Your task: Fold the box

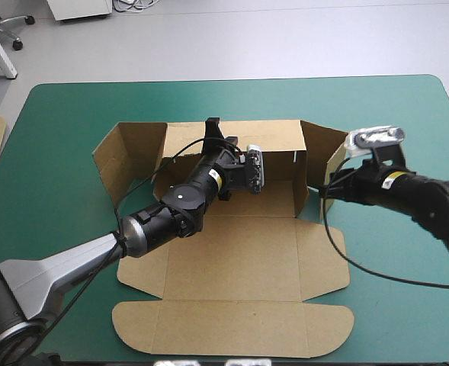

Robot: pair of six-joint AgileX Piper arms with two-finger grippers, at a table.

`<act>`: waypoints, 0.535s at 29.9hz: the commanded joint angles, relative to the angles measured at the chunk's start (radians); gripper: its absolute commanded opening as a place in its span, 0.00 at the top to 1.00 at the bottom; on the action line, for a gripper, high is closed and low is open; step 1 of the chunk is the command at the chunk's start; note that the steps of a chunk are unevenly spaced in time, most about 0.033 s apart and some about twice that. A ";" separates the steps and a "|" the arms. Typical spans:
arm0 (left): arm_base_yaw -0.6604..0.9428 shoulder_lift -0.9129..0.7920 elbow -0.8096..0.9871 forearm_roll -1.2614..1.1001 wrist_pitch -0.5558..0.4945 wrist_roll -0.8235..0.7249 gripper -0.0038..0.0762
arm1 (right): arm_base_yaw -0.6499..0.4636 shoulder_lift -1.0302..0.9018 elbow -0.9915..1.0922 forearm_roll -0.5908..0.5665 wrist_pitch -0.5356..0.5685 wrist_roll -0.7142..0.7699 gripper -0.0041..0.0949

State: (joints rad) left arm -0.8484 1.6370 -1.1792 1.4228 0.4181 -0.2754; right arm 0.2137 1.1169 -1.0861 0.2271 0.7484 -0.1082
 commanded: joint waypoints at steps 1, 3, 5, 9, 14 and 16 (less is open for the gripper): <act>0.001 -0.016 -0.004 -0.070 0.049 -0.049 0.97 | -0.077 0.001 -0.191 0.001 0.070 -0.007 0.64; 0.001 -0.016 -0.004 -0.070 0.047 -0.049 0.97 | -0.130 0.038 -0.299 0.006 0.112 -0.022 0.64; 0.001 -0.016 -0.004 -0.063 0.047 -0.049 0.97 | -0.180 0.090 -0.405 0.024 0.167 -0.046 0.64; 0.001 -0.016 -0.004 -0.044 0.047 -0.049 0.97 | -0.289 0.235 -0.563 0.137 0.242 -0.109 0.63; 0.001 -0.016 -0.004 -0.040 0.047 -0.049 0.97 | -0.373 0.431 -0.686 0.283 0.329 -0.174 0.63; 0.001 -0.016 -0.004 -0.037 0.047 -0.049 0.97 | -0.377 0.499 -0.730 0.289 0.364 -0.176 0.63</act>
State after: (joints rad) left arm -0.8484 1.6410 -1.1792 1.4507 0.4220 -0.2837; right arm -0.1463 1.5706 -1.7406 0.4579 1.1022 -0.2623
